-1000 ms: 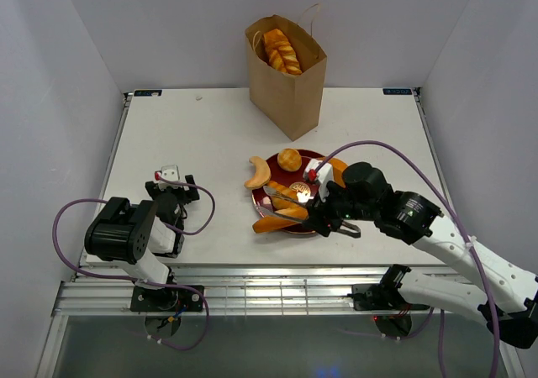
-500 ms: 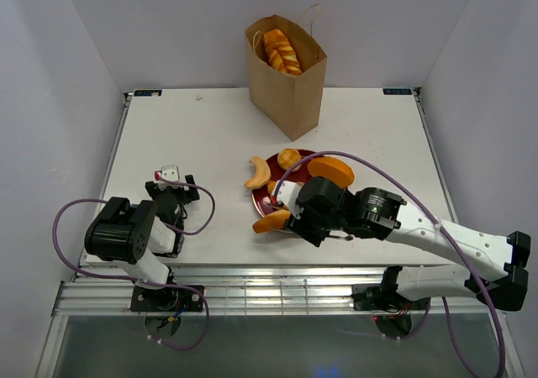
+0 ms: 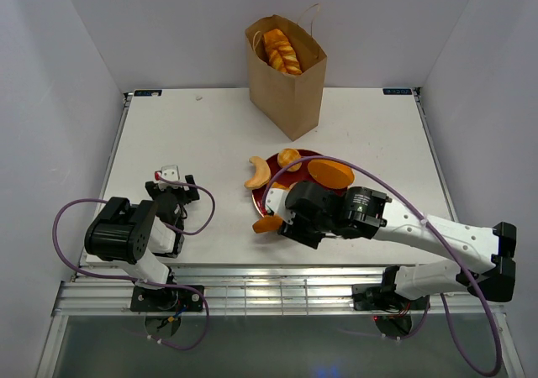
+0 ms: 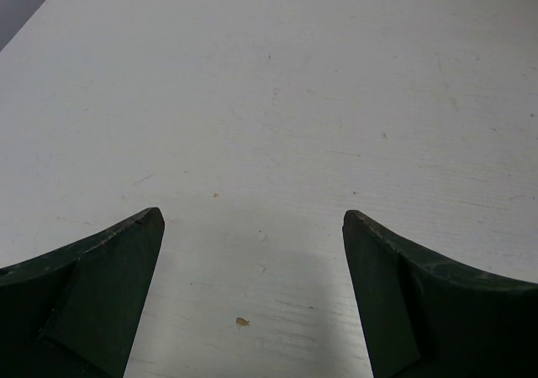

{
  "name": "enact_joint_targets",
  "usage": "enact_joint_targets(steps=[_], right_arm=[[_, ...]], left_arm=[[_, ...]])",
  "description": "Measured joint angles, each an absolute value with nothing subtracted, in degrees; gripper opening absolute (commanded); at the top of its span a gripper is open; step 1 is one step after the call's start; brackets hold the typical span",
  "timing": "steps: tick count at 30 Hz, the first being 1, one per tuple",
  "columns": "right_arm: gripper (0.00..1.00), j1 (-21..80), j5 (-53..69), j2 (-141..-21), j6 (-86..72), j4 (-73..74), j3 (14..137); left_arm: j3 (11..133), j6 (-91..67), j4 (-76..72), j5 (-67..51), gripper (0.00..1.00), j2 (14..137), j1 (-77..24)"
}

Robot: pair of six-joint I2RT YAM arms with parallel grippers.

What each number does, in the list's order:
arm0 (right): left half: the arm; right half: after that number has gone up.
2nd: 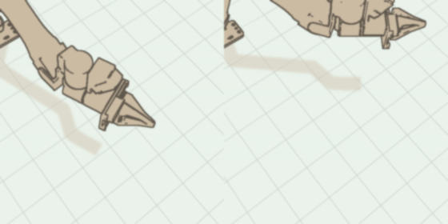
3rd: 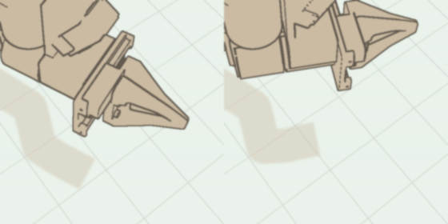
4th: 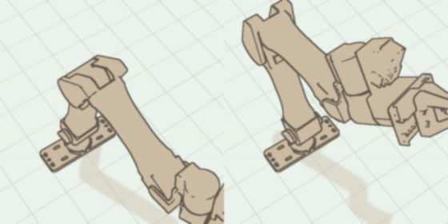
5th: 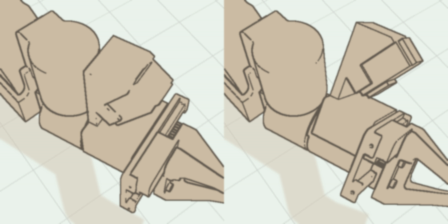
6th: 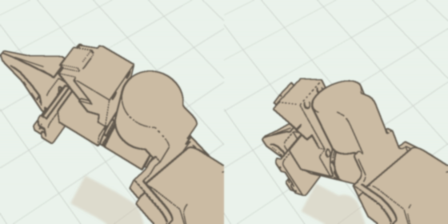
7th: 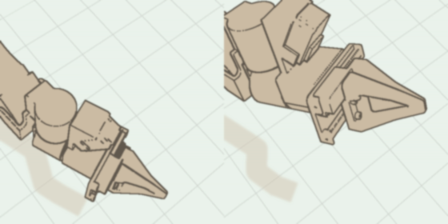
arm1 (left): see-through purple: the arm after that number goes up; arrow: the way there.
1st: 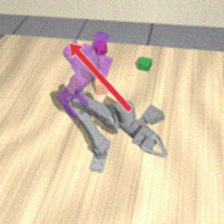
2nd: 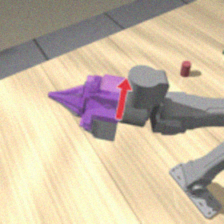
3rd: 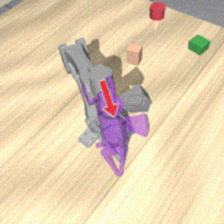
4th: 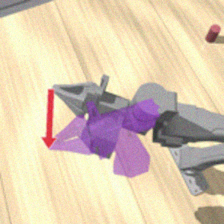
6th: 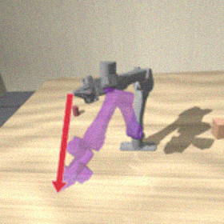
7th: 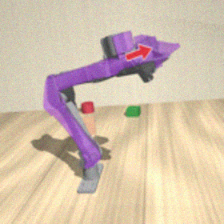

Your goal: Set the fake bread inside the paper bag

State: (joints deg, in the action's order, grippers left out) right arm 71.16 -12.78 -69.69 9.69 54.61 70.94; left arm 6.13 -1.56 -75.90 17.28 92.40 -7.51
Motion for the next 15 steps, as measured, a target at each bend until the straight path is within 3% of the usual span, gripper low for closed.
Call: enact_joint_targets(steps=[15], right_arm=[[0.6,71.8,-16.9,-76.3,10.2,55.0,70.7]], left_arm=[[6.1,-1.6,-75.9,17.3,0.98,92.4,-7.5]])
